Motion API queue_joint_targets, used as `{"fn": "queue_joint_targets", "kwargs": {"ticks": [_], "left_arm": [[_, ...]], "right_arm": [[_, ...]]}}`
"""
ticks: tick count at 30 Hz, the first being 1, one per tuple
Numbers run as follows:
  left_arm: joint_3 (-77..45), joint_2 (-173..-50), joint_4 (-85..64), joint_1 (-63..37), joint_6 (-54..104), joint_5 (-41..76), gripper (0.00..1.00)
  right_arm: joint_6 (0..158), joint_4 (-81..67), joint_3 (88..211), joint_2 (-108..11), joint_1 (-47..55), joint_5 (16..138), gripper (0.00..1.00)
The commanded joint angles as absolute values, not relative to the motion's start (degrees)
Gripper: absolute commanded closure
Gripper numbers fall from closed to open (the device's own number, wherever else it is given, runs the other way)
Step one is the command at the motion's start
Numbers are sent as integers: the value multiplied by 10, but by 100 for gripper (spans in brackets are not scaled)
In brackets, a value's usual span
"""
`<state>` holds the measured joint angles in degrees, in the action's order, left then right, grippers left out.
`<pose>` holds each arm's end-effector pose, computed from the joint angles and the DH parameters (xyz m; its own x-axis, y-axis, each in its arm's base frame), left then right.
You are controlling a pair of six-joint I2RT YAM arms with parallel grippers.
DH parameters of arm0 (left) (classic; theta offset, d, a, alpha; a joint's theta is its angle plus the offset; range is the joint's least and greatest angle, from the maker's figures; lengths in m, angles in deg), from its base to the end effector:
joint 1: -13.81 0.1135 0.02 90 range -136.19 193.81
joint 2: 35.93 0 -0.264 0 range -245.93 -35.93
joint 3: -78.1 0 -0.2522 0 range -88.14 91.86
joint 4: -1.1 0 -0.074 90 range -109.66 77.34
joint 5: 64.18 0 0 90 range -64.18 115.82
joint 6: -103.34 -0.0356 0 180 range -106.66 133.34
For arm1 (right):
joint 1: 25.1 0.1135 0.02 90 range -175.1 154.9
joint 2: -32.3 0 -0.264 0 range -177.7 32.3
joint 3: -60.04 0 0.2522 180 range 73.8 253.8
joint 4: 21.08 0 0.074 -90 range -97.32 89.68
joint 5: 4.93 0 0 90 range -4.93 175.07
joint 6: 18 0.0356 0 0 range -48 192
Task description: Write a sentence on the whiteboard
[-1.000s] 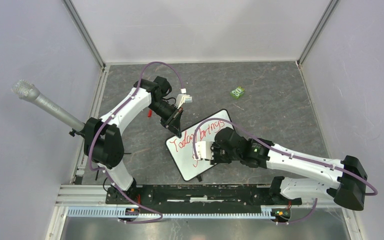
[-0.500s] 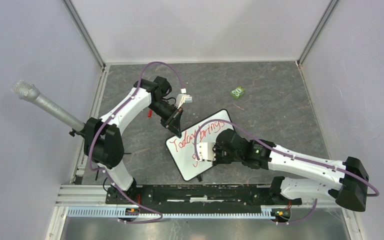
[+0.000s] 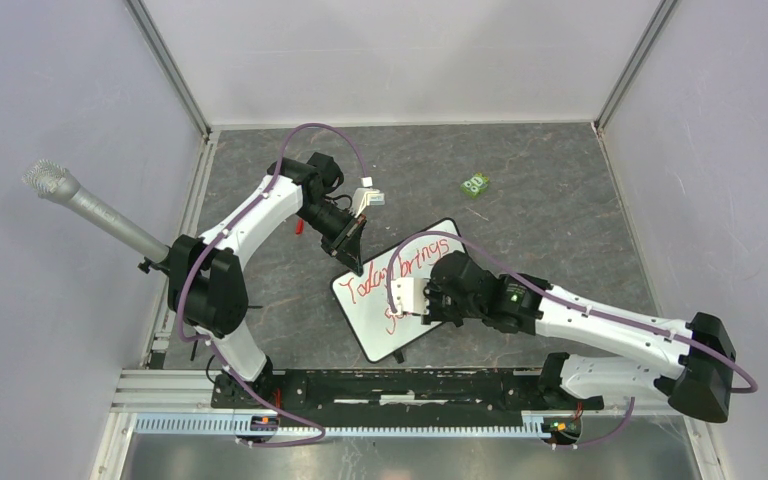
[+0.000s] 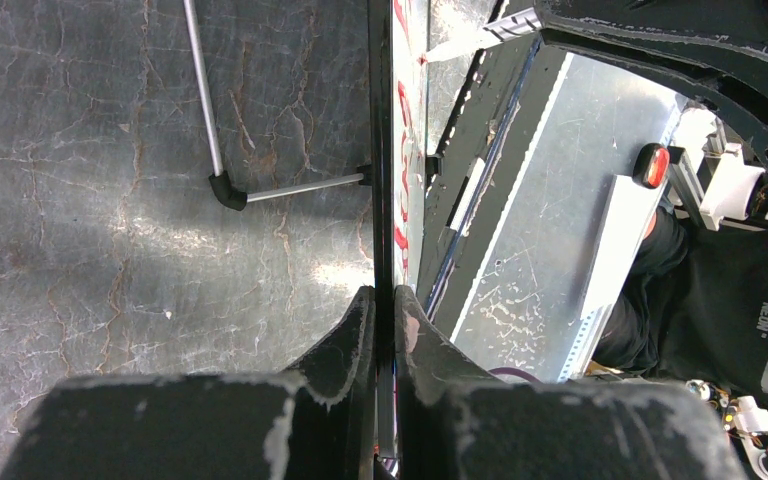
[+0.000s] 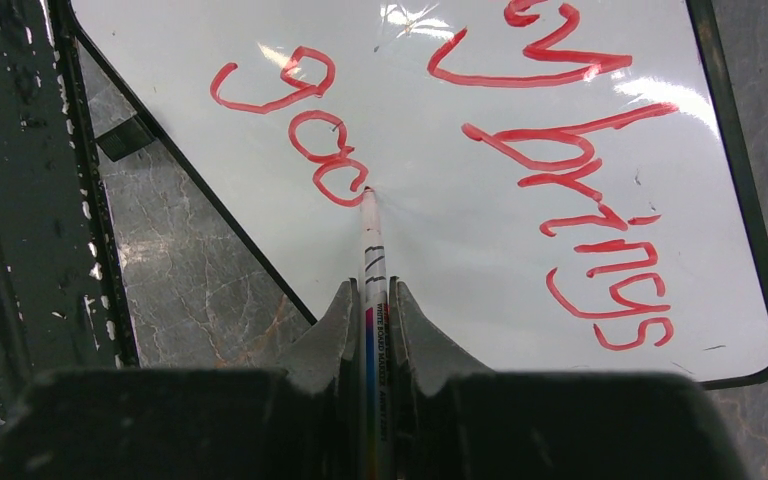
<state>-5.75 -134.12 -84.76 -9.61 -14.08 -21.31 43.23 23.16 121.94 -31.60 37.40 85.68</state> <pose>0.2771 -0.1484 0.2677 -0.6781 0.6352 -0.3698 0.6842 0.3618 -0.6332 0.1073 0.2053 0.2626 0.1329 -0.7869 -0.6026 -0.9350 0.1021 -0.3396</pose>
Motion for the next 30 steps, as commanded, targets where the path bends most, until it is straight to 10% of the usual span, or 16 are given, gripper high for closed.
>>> {"fn": "queue_joint_targets", "kwargs": {"ticks": [1,30], "left_arm": [[-59,-1333,-834,-99,-138,-212,98],[-61,-1332,-831,-99,-136,-214,98]], "right_arm": [[433,219,1247,-321,372,832,100],[433,229,1201,-277,332,861,100]]}}
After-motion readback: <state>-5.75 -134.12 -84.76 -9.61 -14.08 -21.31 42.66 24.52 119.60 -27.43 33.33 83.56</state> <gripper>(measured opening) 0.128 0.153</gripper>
